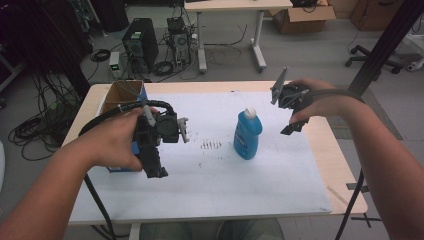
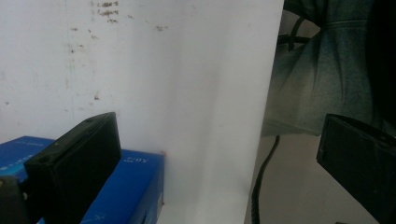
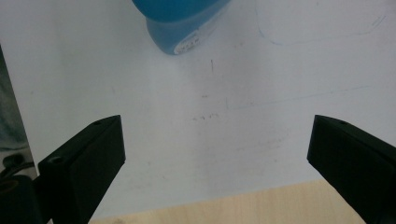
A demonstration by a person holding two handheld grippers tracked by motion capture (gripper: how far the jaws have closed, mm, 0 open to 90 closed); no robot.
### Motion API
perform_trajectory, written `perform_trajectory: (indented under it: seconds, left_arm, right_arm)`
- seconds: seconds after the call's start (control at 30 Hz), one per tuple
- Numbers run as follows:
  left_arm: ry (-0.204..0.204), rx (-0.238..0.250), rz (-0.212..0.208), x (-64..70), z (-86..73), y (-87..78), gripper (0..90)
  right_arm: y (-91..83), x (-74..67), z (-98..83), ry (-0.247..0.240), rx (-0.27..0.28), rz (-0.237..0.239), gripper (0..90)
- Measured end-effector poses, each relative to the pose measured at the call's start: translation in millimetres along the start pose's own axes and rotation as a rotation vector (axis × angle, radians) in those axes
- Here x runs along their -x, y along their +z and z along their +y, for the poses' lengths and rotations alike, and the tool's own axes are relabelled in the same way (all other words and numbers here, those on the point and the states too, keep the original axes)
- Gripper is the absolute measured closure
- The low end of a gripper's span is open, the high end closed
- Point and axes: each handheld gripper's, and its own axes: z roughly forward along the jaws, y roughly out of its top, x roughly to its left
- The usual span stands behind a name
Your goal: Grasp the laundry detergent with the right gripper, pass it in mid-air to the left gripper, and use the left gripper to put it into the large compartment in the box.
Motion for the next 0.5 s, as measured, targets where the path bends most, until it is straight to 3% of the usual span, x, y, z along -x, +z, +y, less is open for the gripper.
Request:
perform_trajectory:
  seconds: [0.4, 0.5]
  left_arm:
    - [0.014, -0.014, 0.001, 11.5, -4.3, 11.6, 0.3]
    - [0.018, -0.022, -0.004, 15.0, -4.9, 16.9, 0.2]
  right_arm:
    - [4.8, -35.4, -6.1, 0.046, 0.074, -0.009, 4.3]
    - [8.2, -44.6, -8.7, 0.055, 0.067, -0.007, 4.4]
